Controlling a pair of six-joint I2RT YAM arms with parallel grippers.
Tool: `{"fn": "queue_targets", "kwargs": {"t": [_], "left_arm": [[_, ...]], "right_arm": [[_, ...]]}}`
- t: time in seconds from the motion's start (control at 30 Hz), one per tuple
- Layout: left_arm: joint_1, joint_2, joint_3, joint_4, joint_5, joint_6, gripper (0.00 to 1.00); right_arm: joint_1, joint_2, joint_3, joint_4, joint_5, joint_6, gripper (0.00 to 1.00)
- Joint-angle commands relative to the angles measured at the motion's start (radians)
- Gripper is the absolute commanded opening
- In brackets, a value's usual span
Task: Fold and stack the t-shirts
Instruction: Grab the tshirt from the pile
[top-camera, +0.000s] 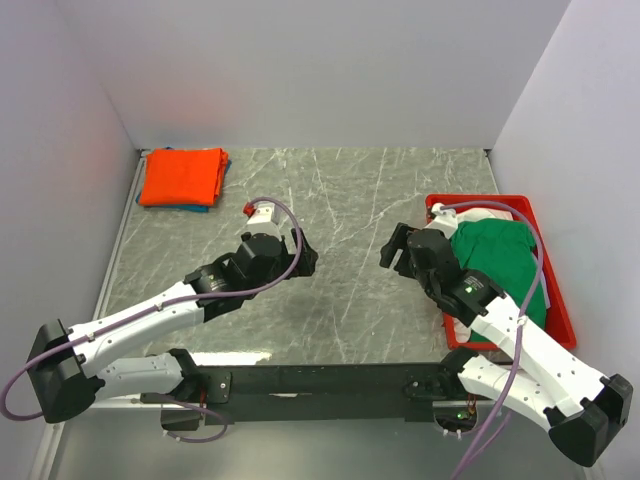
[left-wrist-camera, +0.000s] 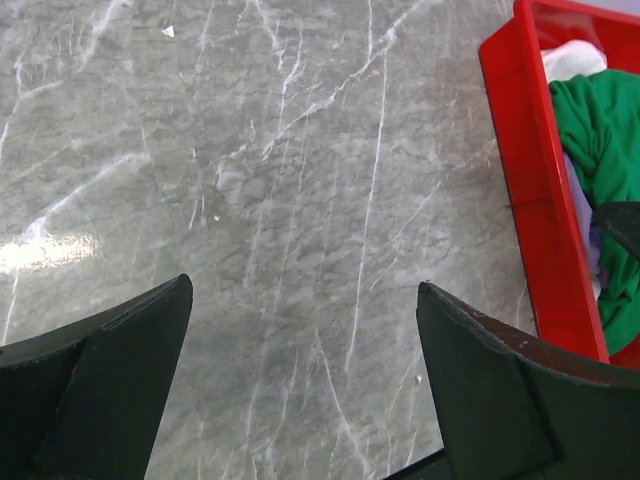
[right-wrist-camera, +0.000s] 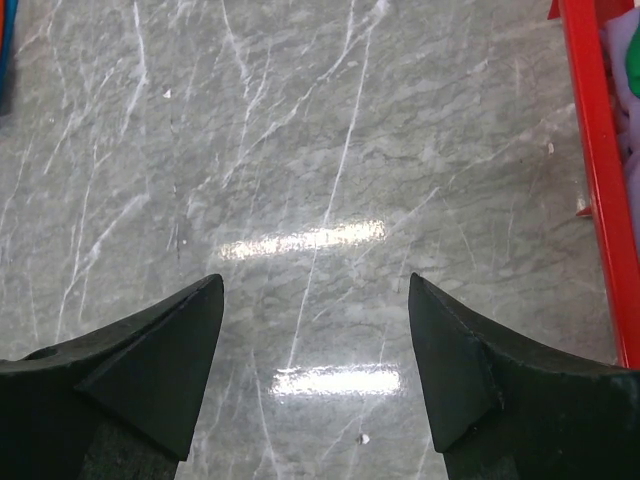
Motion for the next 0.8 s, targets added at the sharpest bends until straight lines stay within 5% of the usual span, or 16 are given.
{"fn": "queue_targets", "kwargs": {"t": [0.0, 0.4, 0.77], "left_arm": [[-0.004, -0.016, 0.060, -0.033, 0.030, 0.023, 1.00], [-0.004, -0.102, 0.080, -0.071, 0.038, 0.072, 0.99], [-0.002, -0.065, 0.178, -0.180, 0.070, 0.106, 0.99]], "right_arm": [[-0.006, -0.022, 0.047, -0.031, 0.047, 0.022, 0.81], [-0.022, 0.085, 0.134, -0.120, 0.109, -0.035, 0.78], [-0.561, 0.251, 0.165, -0.083, -0.027, -0.059, 0.74]]}}
